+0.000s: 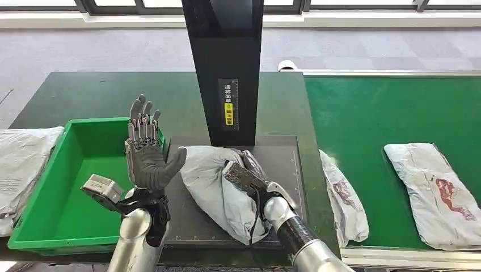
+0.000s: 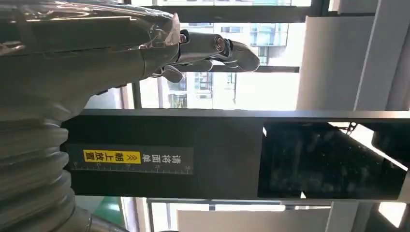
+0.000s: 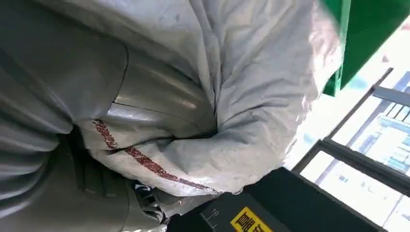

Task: Moved the parcel from conveyor to table for the left to box.

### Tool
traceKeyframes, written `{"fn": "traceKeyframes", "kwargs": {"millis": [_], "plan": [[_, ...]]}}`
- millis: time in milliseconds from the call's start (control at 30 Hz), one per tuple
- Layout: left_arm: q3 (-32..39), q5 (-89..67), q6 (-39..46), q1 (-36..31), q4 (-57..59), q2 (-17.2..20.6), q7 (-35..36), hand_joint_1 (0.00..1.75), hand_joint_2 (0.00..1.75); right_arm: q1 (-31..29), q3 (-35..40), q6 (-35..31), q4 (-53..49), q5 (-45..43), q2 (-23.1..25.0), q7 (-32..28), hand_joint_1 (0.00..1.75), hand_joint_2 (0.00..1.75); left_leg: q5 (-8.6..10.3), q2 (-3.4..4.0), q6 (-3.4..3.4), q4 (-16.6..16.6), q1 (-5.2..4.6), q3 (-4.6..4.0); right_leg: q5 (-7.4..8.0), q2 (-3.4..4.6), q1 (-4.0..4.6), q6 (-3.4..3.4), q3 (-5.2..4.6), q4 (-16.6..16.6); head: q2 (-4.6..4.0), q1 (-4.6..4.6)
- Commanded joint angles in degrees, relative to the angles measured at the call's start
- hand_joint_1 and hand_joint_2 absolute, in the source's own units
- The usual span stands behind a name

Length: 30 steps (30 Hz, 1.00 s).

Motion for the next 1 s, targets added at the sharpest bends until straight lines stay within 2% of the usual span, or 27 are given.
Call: {"fn": "traceKeyframes", "kwargs": {"millis": [33, 200, 233, 667, 700, 733, 867, 1000], "plan": [[-0.73, -0.12, 0.46, -2.11, 3.27, 0.59, -0.05, 0.00, 1.75, -4.05, 2.48, -1.21, 6.32, -0.75, -1.01, 0.32, 0.00, 1.75, 0.01, -0.06, 0.01, -0.06, 0.05, 0.11, 0.01, -0.08, 0.06, -0.03, 0.16, -0.11, -0.02, -0.02], [-0.94, -0.55, 0.95, -1.90, 3.76, 0.77, -0.45, 0.00, 1.75, -3.86, 2.10, -1.04, 5.92, -2.00, -1.25, -1.27, 0.00, 1.75, 0.02, -0.06, 0.00, -0.05, 0.00, 0.06, 0.01, -0.08, 0.01, -0.03, 0.09, -0.07, -0.02, 0.00], [-0.57, -0.85, 1.85, -1.57, 3.59, 0.59, -0.69, 0.00, 1.75, -3.64, 0.97, -4.19, 4.88, -2.58, -1.14, -2.38, 0.00, 1.75, 0.04, -0.07, 0.00, -0.10, 0.04, 0.13, 0.03, -0.09, 0.04, -0.05, 0.17, -0.15, -0.02, -0.02], [-0.55, -0.83, 1.82, -1.24, 3.14, 0.71, -0.68, 0.00, 1.75, -3.83, 1.07, -4.09, 4.53, -2.69, -1.13, -2.24, 0.00, 1.75, 0.02, -0.04, 0.01, -0.11, 0.03, 0.15, 0.02, -0.05, 0.05, -0.03, 0.20, -0.17, -0.02, -0.02], [-0.80, -9.73, 11.20, -0.25, 4.64, 0.86, 4.72, 0.00, 1.75, 5.71, 7.28, -32.89, -24.27, -9.52, -7.16, -2.91, 0.00, 1.75, 0.00, -0.04, 0.01, -0.03, 0.02, 0.09, 0.00, -0.06, 0.03, -0.02, 0.13, -0.08, -0.02, 0.00], [-0.80, -9.55, 11.63, 0.07, 5.37, 1.04, 3.91, 0.00, 1.75, 4.89, 7.20, -39.72, -26.65, -10.87, -8.49, -2.91, 0.00, 1.75, 0.01, -0.16, 0.01, -0.11, 0.03, 0.16, -0.02, -0.17, 0.04, -0.02, 0.24, -0.17, 0.00, -0.02], [-0.92, -9.22, 11.84, -0.05, 6.10, 1.24, 3.15, 0.00, 1.75, 6.24, 3.75, -36.56, -29.21, -8.15, -7.75, -2.46, 0.00, 1.75, 0.03, -0.37, 0.05, 0.01, -0.04, -0.05, -0.04, -0.40, -0.04, 0.01, 0.08, -0.07, -0.02, -0.02], [-0.97, -9.22, 11.86, -0.10, 5.93, 1.24, 3.15, 0.00, 1.75, 6.10, 3.35, -36.76, -28.07, -7.42, -7.21, -2.91, 0.00, 1.75, 0.00, -0.13, 0.06, -0.12, -0.01, 0.13, 0.01, -0.15, -0.01, -0.01, 0.23, -0.22, -0.02, 0.00]]}}
